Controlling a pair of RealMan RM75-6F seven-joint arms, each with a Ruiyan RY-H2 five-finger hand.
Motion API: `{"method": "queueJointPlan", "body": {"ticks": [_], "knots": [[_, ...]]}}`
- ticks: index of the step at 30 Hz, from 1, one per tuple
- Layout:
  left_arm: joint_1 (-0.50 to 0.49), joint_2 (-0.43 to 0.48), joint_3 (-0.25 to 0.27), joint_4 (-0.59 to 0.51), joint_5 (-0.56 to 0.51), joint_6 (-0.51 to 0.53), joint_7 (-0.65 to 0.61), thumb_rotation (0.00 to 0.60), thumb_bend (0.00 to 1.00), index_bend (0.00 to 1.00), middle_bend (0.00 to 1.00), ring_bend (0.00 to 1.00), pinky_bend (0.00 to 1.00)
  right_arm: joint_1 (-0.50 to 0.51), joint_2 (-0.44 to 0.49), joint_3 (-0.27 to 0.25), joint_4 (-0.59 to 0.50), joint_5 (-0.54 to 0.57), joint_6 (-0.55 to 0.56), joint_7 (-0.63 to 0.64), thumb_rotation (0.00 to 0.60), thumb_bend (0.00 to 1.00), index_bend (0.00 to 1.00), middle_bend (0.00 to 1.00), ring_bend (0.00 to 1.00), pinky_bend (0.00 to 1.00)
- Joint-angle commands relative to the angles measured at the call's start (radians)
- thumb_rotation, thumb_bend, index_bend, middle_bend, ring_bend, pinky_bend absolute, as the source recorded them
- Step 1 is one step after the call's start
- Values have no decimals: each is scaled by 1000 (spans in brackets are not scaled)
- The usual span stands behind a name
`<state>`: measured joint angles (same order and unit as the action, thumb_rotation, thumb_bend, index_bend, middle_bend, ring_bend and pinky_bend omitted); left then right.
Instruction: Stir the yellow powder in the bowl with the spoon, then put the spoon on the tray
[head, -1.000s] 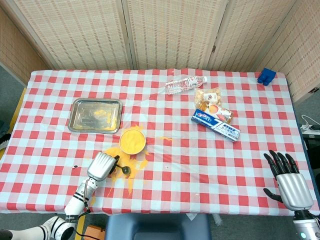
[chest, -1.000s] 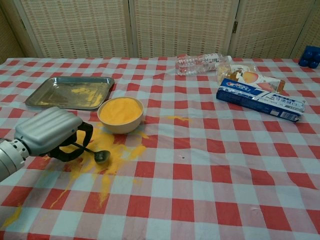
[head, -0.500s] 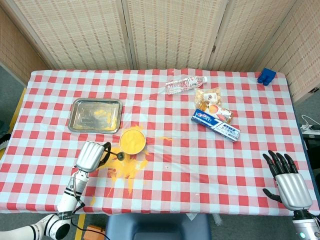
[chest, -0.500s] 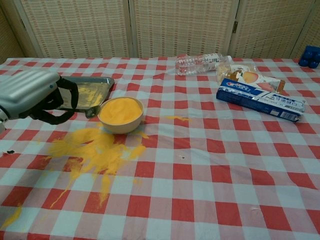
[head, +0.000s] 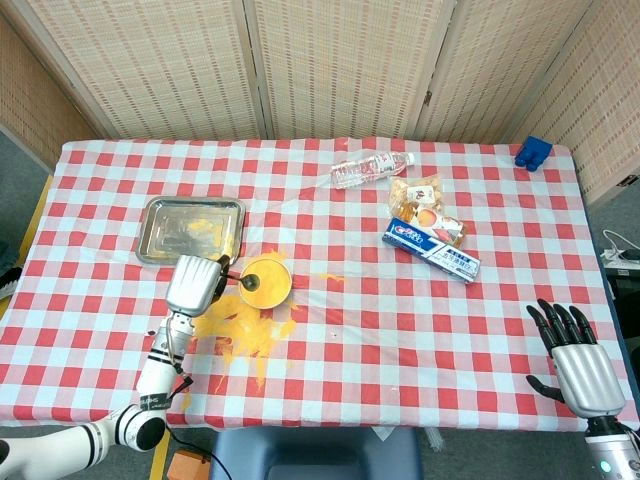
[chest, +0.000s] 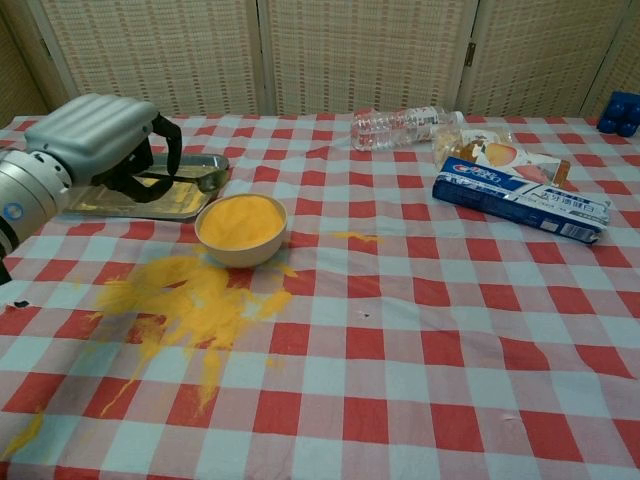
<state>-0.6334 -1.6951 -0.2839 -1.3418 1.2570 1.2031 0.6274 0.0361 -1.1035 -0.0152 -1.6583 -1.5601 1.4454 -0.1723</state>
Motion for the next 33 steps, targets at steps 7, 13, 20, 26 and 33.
{"method": "queueJointPlan", "body": {"ticks": [7,13,20,26,33], "knots": [[-76,-112,-4,114,-83,-31,143,600,631,804,1000,1000,1000,7,4,6,2,17,-15,9,600,45,0,0,0,0],[-104,-166,2,186,-112,-32,209,600,629,798,1000,1000,1000,7,7,4,-1,14,-13,11,600,45,0,0,0,0],[-99,-155,14,189,-126,-28,215,600,625,749,1000,1000,1000,5,8,3,-1,14,-8,11,600,45,0,0,0,0],[-81,-116,33,125,-170,-43,254,600,590,607,1000,1000,1000,2,6,1,-6,11,-3,2,600,45,0,0,0,0],[-84,-109,41,106,-174,-34,255,600,572,478,1000,1000,1000,-1,5,-1,-8,4,5,-2,600,44,0,0,0,0]]}}
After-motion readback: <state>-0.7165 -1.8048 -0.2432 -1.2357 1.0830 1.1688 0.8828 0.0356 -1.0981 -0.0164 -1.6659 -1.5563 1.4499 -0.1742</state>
